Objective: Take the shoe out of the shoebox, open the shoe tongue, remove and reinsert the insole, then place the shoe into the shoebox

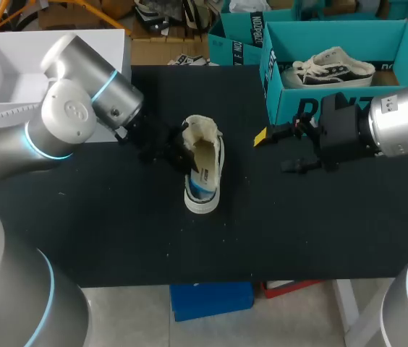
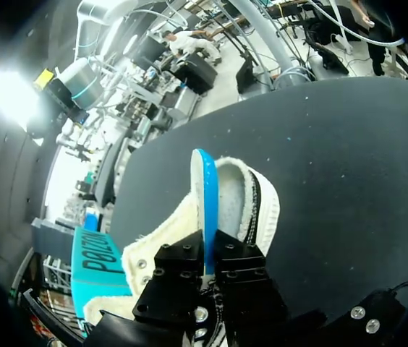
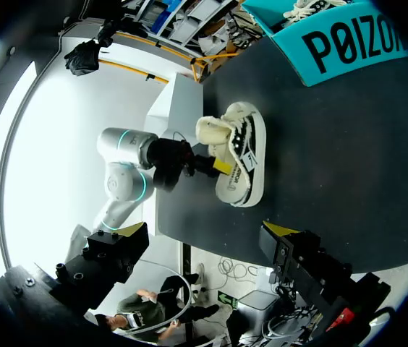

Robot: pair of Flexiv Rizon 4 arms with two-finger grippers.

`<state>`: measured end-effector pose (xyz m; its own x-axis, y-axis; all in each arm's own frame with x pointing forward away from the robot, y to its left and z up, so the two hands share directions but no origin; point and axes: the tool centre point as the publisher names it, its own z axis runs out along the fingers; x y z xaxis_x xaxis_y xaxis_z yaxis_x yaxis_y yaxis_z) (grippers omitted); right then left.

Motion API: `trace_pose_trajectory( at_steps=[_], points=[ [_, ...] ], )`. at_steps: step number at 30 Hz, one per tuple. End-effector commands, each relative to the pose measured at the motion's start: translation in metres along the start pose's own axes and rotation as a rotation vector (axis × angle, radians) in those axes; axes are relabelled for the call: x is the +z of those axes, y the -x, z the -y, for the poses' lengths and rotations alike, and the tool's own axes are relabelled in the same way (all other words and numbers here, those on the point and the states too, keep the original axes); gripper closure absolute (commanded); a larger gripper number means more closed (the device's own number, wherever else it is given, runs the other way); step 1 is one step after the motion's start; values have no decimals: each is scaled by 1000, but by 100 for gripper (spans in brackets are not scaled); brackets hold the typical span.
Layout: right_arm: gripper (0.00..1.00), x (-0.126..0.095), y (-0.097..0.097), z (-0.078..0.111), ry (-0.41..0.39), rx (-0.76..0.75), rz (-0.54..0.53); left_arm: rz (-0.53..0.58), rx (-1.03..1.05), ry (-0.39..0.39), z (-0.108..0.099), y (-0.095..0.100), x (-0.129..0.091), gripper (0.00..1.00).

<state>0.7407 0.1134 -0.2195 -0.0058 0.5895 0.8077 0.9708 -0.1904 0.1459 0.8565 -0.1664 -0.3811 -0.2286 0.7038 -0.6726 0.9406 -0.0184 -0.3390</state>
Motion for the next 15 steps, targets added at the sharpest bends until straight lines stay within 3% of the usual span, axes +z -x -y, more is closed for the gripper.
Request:
trace_pose_trajectory(
  at_steps=[1,11,15],
  points=[
    [0,1,0,0,1,0,0,-2,4,5,2,2,0,0],
    [0,1,0,0,1,0,0,36,17,-38,25,1,-8,0],
    [0,1,0,0,1,0,0,40,24,-55,34,0,-7,9]
  ],
)
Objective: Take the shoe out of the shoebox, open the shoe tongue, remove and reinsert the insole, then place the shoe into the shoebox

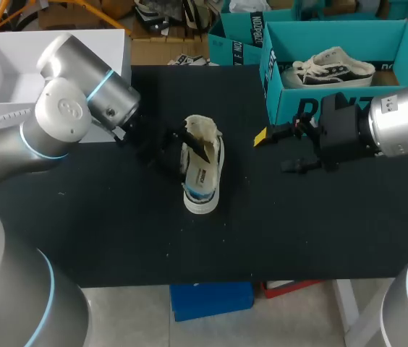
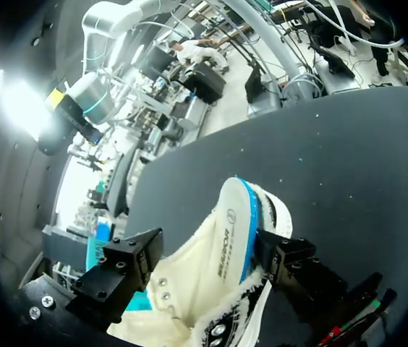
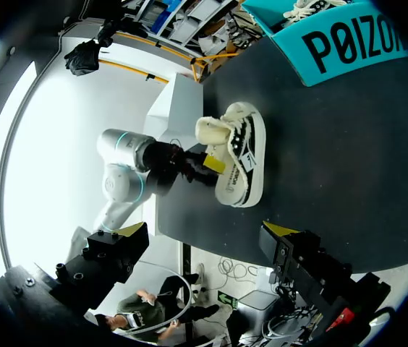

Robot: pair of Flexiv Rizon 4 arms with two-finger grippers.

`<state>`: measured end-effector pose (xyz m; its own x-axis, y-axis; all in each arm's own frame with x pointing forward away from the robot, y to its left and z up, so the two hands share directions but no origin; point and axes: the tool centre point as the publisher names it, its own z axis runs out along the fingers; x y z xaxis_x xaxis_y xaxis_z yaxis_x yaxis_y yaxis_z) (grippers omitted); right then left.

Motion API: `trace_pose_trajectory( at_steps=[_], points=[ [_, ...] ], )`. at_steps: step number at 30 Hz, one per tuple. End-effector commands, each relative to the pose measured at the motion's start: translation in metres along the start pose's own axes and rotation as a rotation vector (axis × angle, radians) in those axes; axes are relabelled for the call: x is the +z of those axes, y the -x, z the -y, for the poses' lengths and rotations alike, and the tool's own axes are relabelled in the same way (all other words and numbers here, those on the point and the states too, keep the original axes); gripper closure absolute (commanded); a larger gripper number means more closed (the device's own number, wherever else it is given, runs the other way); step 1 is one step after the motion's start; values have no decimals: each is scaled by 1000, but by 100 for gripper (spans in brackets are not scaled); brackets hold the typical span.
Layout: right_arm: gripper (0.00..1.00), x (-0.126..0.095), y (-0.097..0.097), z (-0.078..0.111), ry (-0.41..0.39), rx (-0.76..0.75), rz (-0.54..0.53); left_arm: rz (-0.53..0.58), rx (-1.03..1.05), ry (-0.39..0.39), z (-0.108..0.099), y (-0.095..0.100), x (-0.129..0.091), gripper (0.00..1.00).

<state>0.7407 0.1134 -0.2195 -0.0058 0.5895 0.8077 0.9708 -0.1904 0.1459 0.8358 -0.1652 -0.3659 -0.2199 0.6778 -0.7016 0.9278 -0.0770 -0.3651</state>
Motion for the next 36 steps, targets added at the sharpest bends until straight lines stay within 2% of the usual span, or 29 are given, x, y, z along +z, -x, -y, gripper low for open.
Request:
trace_pose_trajectory(
  at_steps=[1,3,4,5,8,12,13,14,27,36],
  points=[
    [0,1,0,0,1,0,0,6,5,0,12,-5,-1,11],
    [0,1,0,0,1,0,0,5,7,-2,14,-6,0,22],
    [0,1,0,0,1,0,0,4,7,-6,16,-7,1,33],
    [0,1,0,0,1,0,0,1,8,-10,17,-7,2,36],
    [0,1,0,0,1,0,0,-7,9,-15,18,-9,5,62],
    [0,1,0,0,1,0,0,-16,9,-20,19,-10,6,77],
    [0,1,0,0,1,0,0,-22,12,-19,19,-10,6,95],
    [0,1,0,0,1,0,0,-23,12,-19,19,-10,6,100],
    [0,1,0,0,1,0,0,-34,19,-14,14,-9,6,100],
    [0,1,0,0,1,0,0,-25,11,34,-1,-6,10,100]
  ],
)
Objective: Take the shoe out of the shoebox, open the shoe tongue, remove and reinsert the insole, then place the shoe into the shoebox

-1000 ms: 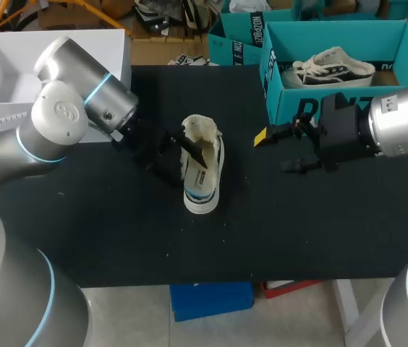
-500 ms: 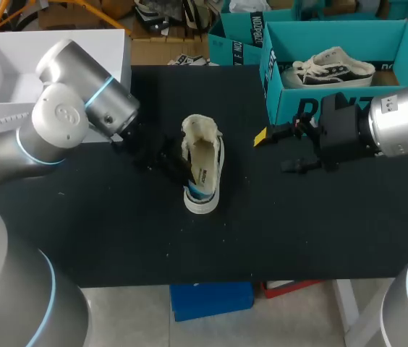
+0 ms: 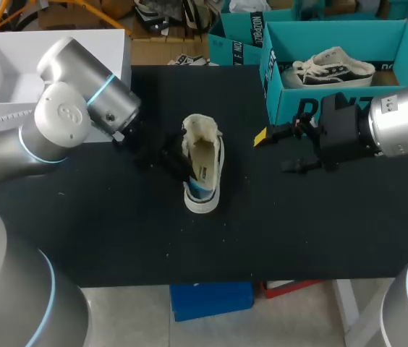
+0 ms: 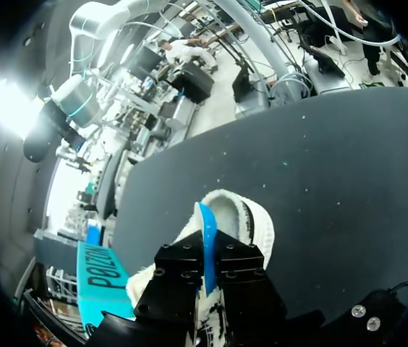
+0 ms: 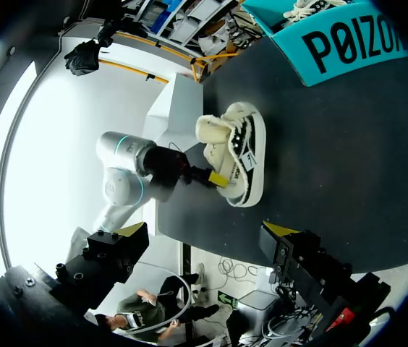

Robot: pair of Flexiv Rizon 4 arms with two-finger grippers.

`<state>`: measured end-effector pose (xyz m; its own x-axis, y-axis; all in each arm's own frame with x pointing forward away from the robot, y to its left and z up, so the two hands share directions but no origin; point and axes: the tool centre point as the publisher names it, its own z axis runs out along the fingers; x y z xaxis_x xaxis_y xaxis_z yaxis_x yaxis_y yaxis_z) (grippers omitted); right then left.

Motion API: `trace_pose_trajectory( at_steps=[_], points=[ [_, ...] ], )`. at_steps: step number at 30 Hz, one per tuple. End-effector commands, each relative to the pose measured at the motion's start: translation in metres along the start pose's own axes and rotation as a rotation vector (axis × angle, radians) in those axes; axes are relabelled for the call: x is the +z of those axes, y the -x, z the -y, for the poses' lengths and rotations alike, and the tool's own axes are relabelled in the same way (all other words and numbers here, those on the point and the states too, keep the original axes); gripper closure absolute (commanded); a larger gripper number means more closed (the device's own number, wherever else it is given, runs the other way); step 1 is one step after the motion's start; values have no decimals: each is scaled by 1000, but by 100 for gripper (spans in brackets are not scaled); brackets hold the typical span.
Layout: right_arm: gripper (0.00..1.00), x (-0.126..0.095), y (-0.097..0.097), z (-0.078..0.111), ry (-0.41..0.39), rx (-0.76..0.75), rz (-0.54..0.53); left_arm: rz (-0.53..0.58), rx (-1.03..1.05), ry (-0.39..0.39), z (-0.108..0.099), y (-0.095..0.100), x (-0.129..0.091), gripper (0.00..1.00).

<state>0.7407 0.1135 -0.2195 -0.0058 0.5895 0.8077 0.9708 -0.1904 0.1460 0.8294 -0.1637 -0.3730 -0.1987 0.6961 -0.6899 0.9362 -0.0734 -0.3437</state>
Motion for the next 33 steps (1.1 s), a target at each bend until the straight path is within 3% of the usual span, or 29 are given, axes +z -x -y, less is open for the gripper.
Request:
trace_pose_trajectory(
  at_steps=[1,9,10,12,13,14,15,16,17,19,21,26,28,32,33],
  points=[
    [0,1,0,0,1,0,0,-2,-3,28,-6,2,5,100],
    [0,1,0,0,1,0,0,-6,-28,55,-15,4,7,100],
    [0,1,0,0,1,0,0,-14,-29,51,-14,5,8,80],
    [0,1,0,0,1,0,0,-17,-30,47,-13,4,9,72],
    [0,1,0,0,1,0,0,-19,-31,44,-11,4,9,62],
    [0,1,0,0,1,0,0,-19,-31,44,-11,4,9,62],
    [0,1,0,0,1,0,0,-20,-31,33,-8,3,6,23],
    [0,1,0,0,1,0,0,-20,-32,31,-6,4,4,12],
    [0,1,0,0,1,0,0,-19,-29,27,-4,4,1,5],
    [0,1,0,0,1,0,0,-16,-24,18,0,7,-7,2],
    [0,1,0,0,1,0,0,-13,-18,16,3,10,-13,4],
    [0,1,0,0,1,0,0,-16,-7,28,6,16,-24,22],
    [0,1,0,0,1,0,0,-33,-9,45,5,18,-26,52],
    [0,1,0,0,1,0,0,-93,-9,90,4,18,-24,87],
    [0,1,0,0,1,0,0,-124,-5,108,4,17,-22,100]
  ],
)
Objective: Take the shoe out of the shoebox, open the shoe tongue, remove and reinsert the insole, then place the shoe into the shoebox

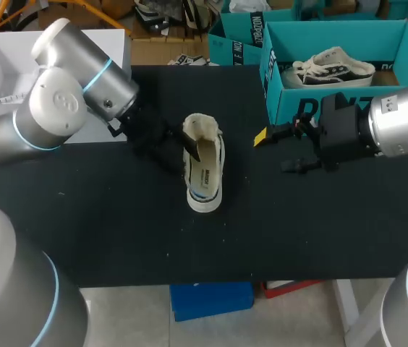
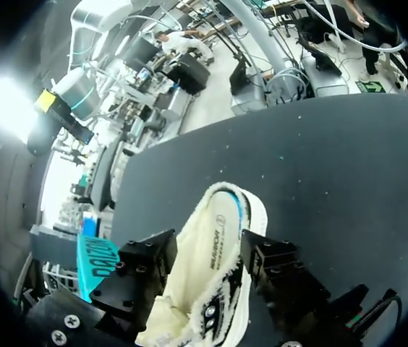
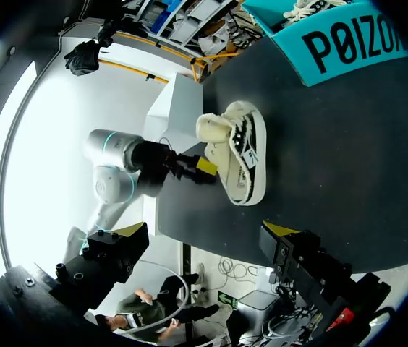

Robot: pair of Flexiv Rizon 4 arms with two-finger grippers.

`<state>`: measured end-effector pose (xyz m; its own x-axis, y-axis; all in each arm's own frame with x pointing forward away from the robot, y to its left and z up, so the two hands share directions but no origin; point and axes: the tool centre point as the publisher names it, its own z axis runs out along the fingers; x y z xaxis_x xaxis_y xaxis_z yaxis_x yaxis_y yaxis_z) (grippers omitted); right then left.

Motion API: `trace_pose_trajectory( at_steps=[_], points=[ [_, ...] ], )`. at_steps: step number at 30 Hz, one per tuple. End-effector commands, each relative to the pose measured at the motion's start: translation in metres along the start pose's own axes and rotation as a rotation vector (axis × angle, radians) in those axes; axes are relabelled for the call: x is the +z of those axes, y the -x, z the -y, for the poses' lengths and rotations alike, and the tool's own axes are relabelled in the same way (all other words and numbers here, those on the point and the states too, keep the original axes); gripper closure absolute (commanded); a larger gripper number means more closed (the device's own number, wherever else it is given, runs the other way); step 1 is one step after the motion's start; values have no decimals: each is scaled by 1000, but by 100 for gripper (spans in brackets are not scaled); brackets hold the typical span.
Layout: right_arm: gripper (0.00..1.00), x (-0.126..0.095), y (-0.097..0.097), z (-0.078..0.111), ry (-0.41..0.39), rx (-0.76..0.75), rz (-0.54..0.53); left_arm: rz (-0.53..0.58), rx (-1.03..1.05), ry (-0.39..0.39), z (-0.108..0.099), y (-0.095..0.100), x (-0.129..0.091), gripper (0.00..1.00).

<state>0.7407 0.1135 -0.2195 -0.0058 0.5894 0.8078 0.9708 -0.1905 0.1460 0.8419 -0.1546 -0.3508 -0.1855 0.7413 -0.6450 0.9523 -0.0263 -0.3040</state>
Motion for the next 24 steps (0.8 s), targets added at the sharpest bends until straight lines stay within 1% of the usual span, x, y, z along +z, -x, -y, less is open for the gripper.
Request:
trace_pose_trajectory(
  at_steps=[1,6,9,11,24],
  points=[
    [0,1,0,0,0,0,0,-69,3,49,8,5,3,100],
    [0,1,0,0,0,0,0,-173,22,94,10,0,12,100],
    [0,1,0,0,0,0,0,-214,26,110,10,-3,16,100],
    [0,1,0,0,0,0,0,-241,33,134,9,-5,19,100],
    [0,1,0,0,0,0,0,-319,69,192,2,-12,38,100]
  ],
)
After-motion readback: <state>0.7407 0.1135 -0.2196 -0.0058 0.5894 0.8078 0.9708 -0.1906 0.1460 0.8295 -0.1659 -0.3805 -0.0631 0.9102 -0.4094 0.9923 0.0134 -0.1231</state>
